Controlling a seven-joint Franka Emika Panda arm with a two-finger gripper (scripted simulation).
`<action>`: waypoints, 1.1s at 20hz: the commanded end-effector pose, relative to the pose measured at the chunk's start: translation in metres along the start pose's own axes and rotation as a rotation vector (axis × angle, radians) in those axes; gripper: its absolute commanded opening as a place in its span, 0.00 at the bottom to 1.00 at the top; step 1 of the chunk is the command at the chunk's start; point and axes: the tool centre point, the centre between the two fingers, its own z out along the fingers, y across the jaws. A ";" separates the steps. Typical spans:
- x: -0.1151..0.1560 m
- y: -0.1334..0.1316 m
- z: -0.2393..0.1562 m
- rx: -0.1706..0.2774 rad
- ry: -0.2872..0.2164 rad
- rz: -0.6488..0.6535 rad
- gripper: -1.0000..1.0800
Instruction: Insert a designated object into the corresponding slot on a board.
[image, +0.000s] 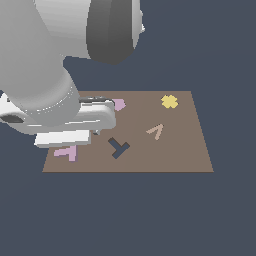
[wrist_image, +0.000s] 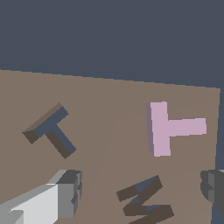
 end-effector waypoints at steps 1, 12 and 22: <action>0.007 0.015 0.013 0.001 -0.004 -0.019 0.96; 0.025 0.050 0.043 0.003 -0.015 -0.060 0.96; 0.028 0.055 0.048 0.003 -0.017 -0.065 0.96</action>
